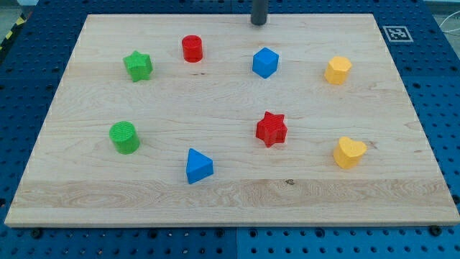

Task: Push red circle towards green star

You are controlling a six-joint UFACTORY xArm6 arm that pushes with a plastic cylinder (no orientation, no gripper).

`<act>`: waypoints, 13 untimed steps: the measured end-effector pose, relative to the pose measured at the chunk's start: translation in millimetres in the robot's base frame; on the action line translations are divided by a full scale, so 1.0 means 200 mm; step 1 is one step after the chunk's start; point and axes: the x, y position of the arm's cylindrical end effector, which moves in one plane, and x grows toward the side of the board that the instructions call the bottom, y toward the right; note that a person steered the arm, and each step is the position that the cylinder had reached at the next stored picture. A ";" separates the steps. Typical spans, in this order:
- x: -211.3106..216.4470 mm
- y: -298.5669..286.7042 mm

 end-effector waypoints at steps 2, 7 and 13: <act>0.00 -0.07; 0.13 -0.26; 0.33 -0.46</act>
